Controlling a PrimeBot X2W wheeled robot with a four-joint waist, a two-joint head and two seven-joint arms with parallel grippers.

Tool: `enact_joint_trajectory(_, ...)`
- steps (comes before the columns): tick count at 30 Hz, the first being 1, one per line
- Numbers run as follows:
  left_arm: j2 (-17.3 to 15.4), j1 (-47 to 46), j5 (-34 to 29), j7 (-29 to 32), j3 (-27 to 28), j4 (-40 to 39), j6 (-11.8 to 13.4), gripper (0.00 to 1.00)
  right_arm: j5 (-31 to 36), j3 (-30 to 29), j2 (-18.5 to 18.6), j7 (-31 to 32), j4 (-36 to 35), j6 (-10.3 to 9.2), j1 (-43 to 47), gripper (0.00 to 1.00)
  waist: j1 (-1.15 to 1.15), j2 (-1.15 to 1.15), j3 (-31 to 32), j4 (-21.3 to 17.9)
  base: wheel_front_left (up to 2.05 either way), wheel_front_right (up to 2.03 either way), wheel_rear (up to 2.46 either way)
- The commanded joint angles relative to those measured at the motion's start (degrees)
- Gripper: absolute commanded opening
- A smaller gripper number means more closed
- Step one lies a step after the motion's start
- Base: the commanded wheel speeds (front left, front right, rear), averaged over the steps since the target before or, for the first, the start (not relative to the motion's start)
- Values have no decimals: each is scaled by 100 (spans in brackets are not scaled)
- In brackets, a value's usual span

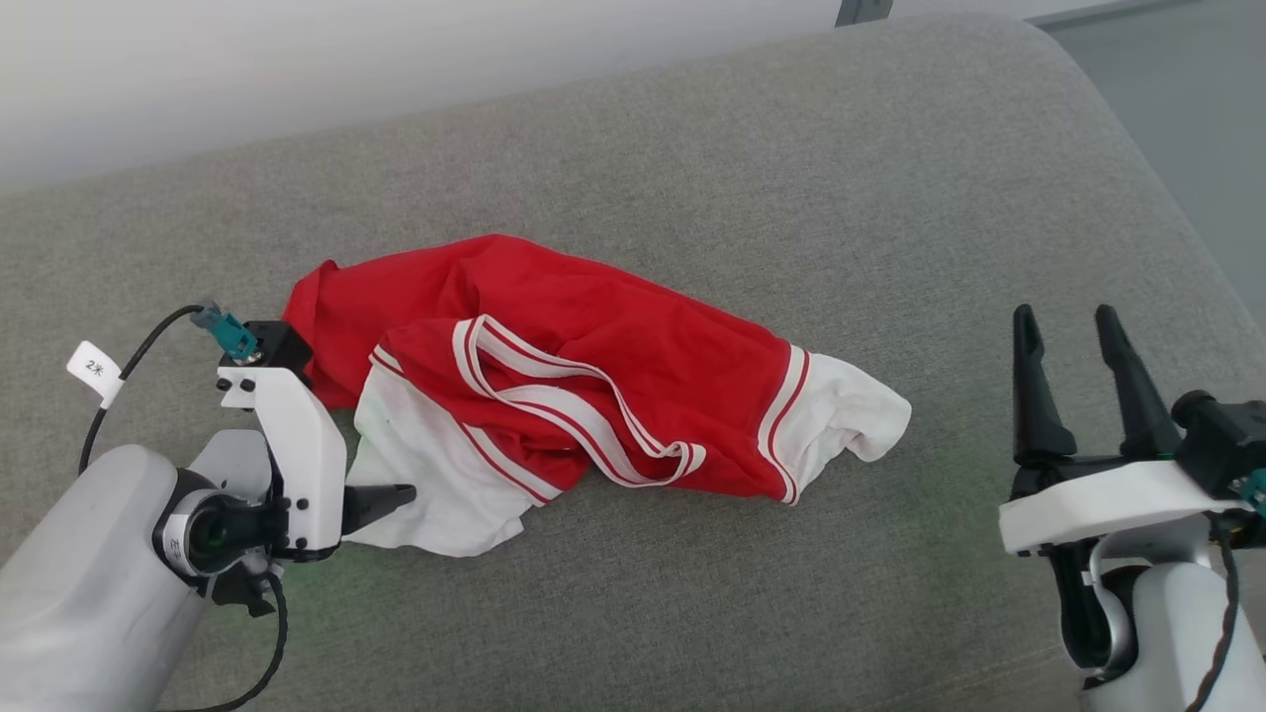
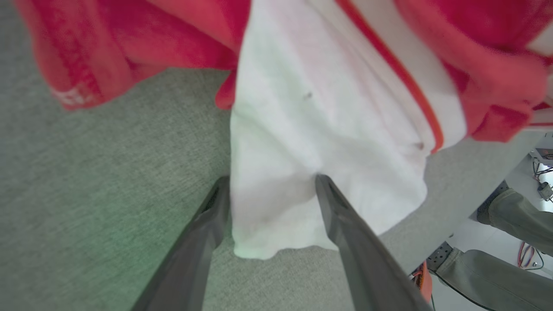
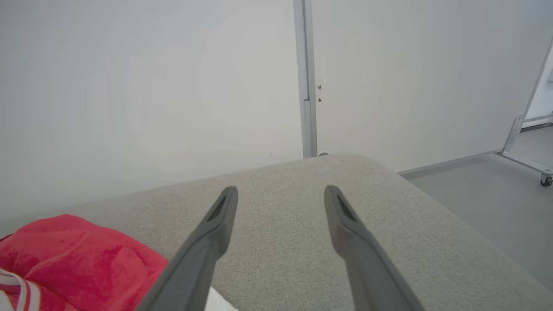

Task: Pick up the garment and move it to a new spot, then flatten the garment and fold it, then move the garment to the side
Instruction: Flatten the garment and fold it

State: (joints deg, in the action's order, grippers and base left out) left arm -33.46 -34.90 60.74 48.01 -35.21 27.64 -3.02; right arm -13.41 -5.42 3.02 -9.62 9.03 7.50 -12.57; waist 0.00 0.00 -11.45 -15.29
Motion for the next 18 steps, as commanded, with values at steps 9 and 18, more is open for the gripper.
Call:
enact_joint_trajectory(9, 345, 1, -115, -128, -328, 741, -237, 0, -104, 178, -12, -77, 174, -2, -229, 100, 0, 0, -76, 79, 0, 0, 0)
enact_joint_trajectory(18, -127, -410, -327, -601, -244, 533, -391, 0, 21, -38, -11, -55, 111, -2, -124, 100, 0, 0, 58, 358, 0, 0, 0)
